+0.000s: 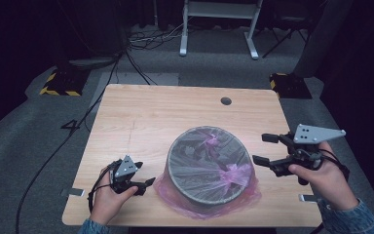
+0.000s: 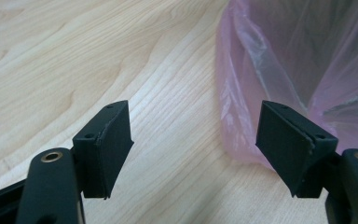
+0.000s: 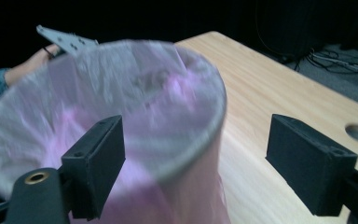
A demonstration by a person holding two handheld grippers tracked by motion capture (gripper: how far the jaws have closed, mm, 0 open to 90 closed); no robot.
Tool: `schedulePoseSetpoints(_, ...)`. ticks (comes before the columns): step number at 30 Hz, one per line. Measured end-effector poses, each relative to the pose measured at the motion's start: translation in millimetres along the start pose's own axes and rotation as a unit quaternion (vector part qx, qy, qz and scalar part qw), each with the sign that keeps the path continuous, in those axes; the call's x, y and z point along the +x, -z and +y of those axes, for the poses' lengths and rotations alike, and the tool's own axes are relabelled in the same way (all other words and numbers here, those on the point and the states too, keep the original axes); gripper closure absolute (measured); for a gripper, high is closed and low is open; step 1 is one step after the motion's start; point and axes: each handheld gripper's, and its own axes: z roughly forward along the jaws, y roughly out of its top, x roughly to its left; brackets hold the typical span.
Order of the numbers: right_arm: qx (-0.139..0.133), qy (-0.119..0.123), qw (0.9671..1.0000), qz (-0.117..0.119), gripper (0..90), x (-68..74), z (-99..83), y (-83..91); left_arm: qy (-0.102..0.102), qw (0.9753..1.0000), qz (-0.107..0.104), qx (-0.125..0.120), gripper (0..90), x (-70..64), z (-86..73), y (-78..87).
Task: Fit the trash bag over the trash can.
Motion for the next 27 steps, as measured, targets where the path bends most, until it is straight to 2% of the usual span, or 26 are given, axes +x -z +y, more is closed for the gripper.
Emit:
schedulePoseSetpoints(6,-0.001,0.025,0.9997,0.009,20.3,12.4,34.2,-21.7,0.009,0.9998,0.014,0.008,26.9,2.9,-10.4,7.9)
schedulePoseSetpoints(11,0.006,0.04,0.999,0.021,20.3,19.4,51.3,-41.7,0.012,0.9997,0.023,0.004,26.2,6.1,-16.9,14.3)
schedulePoseSetpoints(18,0.016,0.053,0.9979,0.033,20.1,26.0,65.1,-63.3,0.014,0.9995,0.029,0.002,25.2,10.6,-22.3,17.2)
schedulePoseSetpoints(27,0.025,0.057,0.9975,0.033,18.0,29.3,71.8,-85.6,0.018,0.9994,0.03,0.007,23.9,13.7,-27.6,12.6)
